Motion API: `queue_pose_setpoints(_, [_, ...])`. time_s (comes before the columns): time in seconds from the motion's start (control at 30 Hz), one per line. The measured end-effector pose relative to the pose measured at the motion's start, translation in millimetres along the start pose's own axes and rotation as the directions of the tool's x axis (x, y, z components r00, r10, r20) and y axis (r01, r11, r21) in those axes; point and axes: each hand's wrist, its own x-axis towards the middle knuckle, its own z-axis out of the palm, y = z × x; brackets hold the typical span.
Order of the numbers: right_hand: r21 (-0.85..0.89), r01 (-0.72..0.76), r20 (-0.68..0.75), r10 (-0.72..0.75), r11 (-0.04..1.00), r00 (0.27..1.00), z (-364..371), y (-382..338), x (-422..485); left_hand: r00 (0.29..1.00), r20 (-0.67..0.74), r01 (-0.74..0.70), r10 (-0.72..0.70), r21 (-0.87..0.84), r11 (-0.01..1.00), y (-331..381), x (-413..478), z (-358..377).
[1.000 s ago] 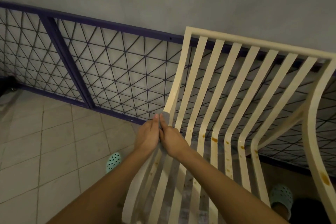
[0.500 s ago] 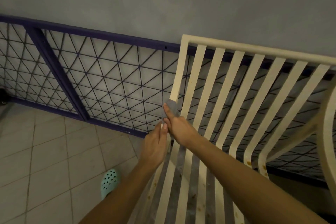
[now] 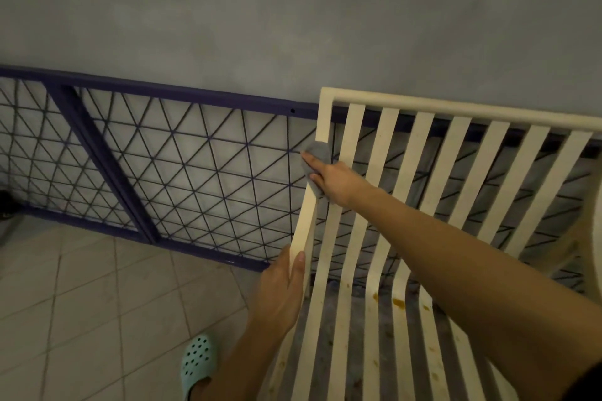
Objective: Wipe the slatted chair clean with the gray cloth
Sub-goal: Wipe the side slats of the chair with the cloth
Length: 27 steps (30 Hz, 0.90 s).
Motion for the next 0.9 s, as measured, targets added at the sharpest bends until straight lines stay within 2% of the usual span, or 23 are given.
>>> queue_pose_setpoints(0.13, [0.125,-0.023,-0.07,0.032,0.992,0.997,32,-8,-11,0.999,-0.027,0.015,-0.017,-0.062,0.998,-1,1,-2])
queue_pose_setpoints(0.27, [0.261,-0.084,-0.05,0.1,0.962,0.994,68,-25,-37,0.999,-0.022,0.039,-0.041,-0.083,0.996,0,1,-3])
queue_pose_setpoints(0.47, [0.495,-0.103,-0.042,0.142,0.863,0.989,112,-56,-78,0.997,-0.032,0.059,-0.064,-0.153,0.987,2,0,-4])
queue_pose_setpoints(0.63, [0.627,-0.165,0.02,0.196,0.761,0.98,122,-78,-113,0.962,-0.209,0.104,-0.174,-0.306,0.946,2,-6,-8])
queue_pose_setpoints(0.83, [0.751,-0.195,0.065,0.223,0.631,0.973,139,-109,-157,0.935,-0.184,0.182,-0.303,-0.485,0.855,-13,-40,-14])
queue_pose_setpoints(0.9, [0.771,-0.203,0.082,0.223,0.603,0.971,142,-119,-171,0.926,-0.195,0.192,-0.324,-0.494,0.848,-11,-58,-23])
